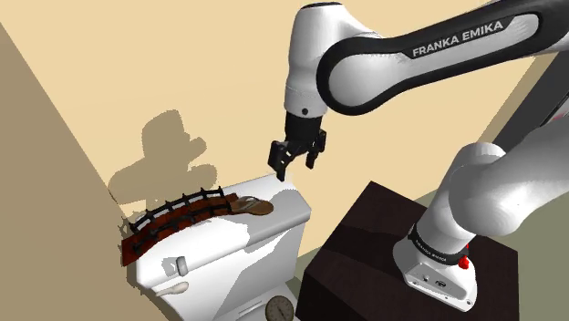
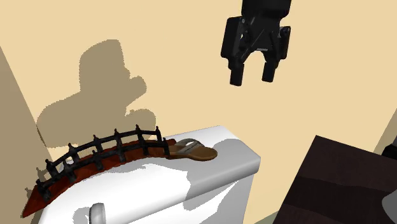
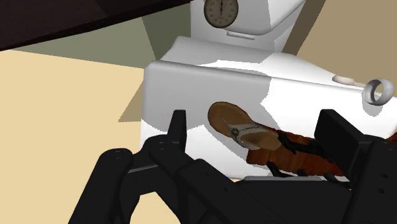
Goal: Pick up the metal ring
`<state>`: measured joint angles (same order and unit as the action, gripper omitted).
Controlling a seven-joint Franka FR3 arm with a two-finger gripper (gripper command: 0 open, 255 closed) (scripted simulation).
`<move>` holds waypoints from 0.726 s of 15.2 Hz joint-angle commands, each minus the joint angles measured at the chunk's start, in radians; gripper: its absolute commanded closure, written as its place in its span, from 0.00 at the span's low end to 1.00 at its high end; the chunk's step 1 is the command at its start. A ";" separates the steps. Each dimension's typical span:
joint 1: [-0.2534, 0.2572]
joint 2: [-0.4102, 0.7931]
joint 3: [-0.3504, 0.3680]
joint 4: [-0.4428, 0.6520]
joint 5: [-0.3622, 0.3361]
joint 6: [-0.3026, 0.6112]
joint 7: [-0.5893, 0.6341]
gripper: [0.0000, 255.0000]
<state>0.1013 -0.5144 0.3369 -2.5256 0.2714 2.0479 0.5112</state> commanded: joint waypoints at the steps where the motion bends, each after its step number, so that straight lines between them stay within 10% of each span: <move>1: 0.000 0.067 0.045 0.015 0.001 0.067 0.049 0.00; 11: -0.025 0.457 0.244 0.194 -0.191 0.307 0.388 0.00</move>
<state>0.0770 -0.1029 0.5624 -2.3608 0.1176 2.3383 0.8494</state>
